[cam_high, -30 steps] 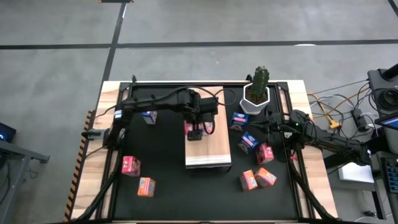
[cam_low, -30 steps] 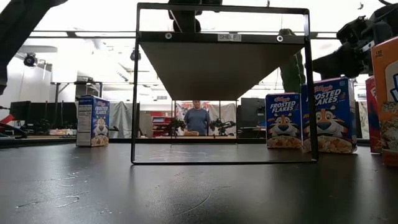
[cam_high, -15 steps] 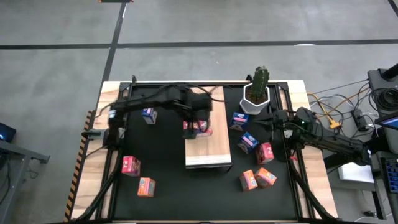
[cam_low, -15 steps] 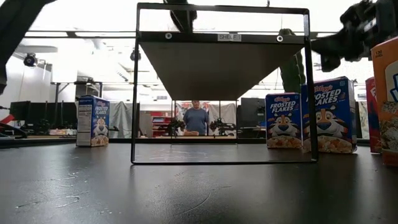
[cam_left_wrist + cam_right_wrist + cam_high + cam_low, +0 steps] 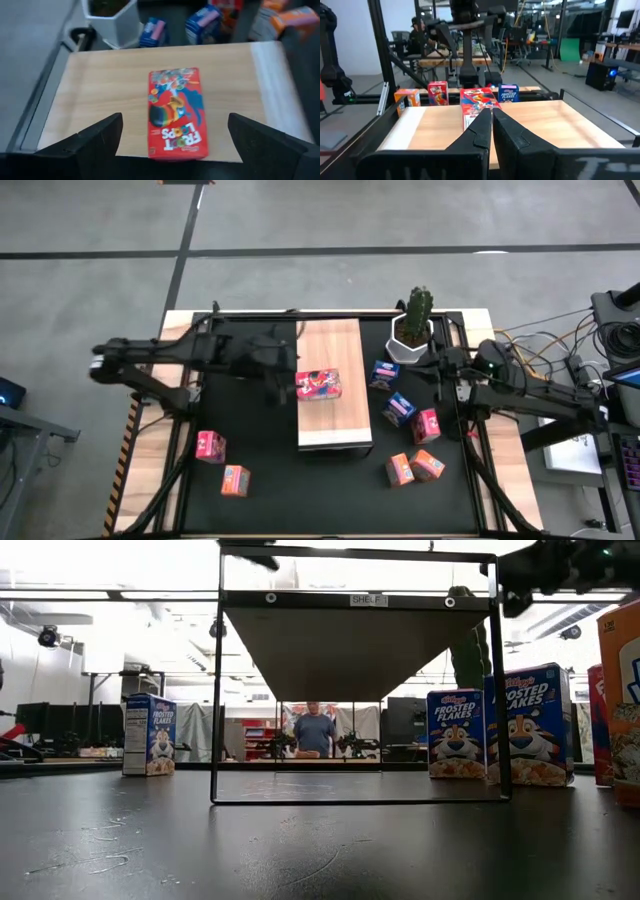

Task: Stack cereal on shelf
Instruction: Put the top left red cereal box on the shelf

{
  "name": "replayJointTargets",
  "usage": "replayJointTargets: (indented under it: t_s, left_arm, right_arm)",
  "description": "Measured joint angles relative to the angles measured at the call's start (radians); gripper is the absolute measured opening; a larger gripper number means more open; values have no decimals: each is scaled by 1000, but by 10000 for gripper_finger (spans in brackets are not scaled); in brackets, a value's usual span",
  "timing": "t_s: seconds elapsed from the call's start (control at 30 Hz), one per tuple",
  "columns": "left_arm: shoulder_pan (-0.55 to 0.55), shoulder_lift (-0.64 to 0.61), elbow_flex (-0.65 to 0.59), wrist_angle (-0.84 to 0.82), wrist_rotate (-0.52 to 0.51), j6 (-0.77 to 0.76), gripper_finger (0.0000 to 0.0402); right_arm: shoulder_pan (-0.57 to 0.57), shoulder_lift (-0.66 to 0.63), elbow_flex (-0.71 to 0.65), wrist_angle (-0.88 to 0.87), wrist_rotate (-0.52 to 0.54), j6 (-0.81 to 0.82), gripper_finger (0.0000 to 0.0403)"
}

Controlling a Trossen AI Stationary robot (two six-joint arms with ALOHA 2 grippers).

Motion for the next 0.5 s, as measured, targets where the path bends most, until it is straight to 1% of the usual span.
replayJointTargets:
  t_s: [0.07, 0.2, 0.37, 0.43, 0.5]
  left_arm:
    - [-2, -75, -129, 101, -10, -25, 333]
    - [-2, -199, -317, 224, -11, -78, 316]
    - [-4, -299, -472, 302, -11, -126, 285]
    - [-4, -322, -528, 334, -11, -130, 270]
    - [-4, -340, -588, 387, -10, -130, 253]
  right_arm:
    - [0, 72, 44, 0, 0, -4, 9]
    - [0, 206, 129, 0, 0, -21, 9]
    - [8, 347, 223, -6, 5, -47, 9]
    - [15, 389, 251, -20, 3, -59, 9]
    - [26, 424, 290, 15, 3, -73, 9]
